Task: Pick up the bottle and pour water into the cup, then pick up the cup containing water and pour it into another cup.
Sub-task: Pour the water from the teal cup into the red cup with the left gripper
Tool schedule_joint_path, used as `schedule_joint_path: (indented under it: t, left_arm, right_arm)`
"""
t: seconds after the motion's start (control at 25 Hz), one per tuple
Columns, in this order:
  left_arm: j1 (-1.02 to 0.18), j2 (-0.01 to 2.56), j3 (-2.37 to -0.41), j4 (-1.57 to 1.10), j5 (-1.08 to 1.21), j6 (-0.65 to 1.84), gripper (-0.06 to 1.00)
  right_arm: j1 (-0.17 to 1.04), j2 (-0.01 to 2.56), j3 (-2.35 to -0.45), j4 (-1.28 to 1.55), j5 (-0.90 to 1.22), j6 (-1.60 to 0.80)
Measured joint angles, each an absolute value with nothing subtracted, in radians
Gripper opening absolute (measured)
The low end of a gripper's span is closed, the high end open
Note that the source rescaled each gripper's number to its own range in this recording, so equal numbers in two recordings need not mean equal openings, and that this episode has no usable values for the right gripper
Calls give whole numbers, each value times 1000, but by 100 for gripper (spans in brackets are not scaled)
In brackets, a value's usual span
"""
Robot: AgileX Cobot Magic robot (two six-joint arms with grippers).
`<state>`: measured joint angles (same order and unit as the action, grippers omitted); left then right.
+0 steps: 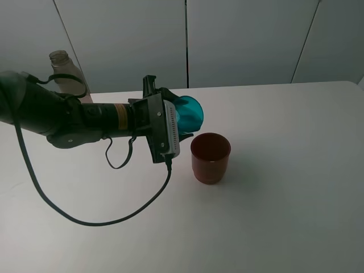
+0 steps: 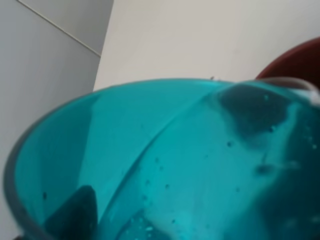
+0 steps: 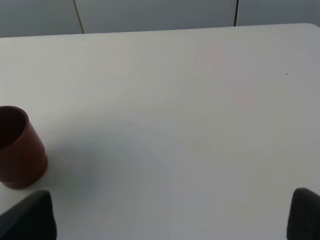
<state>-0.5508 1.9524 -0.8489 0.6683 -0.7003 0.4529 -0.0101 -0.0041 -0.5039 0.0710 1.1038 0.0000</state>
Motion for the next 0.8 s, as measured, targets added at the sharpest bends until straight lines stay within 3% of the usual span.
schedule_joint_path:
  t: [0.8]
  left_arm:
    - [-561,1952,-860,655,-616,504,7]
  right_arm:
    - [-10,-4,-504,71,1104,0]
